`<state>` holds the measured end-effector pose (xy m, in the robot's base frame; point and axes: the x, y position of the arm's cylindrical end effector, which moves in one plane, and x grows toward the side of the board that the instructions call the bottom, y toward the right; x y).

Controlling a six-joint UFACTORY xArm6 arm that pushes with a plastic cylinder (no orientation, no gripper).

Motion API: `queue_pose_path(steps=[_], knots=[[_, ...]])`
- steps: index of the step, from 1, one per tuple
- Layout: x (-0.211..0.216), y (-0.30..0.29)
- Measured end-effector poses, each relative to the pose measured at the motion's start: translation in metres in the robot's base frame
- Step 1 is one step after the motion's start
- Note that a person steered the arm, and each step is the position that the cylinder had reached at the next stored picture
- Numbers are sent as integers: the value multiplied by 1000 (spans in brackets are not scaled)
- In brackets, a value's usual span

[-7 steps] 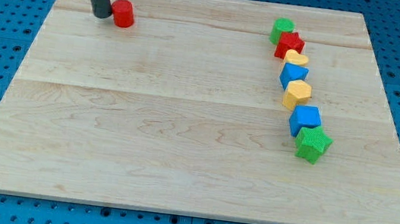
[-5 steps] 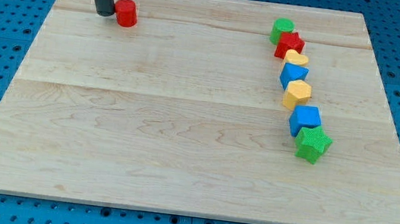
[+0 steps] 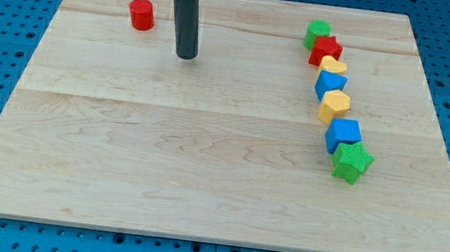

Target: Separate the red star from the vertical line of blocks

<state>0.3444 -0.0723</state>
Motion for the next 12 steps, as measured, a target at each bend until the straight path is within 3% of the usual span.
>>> queue_pose_path(steps=[5,6,9,10,12], knots=[[-13,68],[5,51],[-97,63],[-150,120],[-142,264]])
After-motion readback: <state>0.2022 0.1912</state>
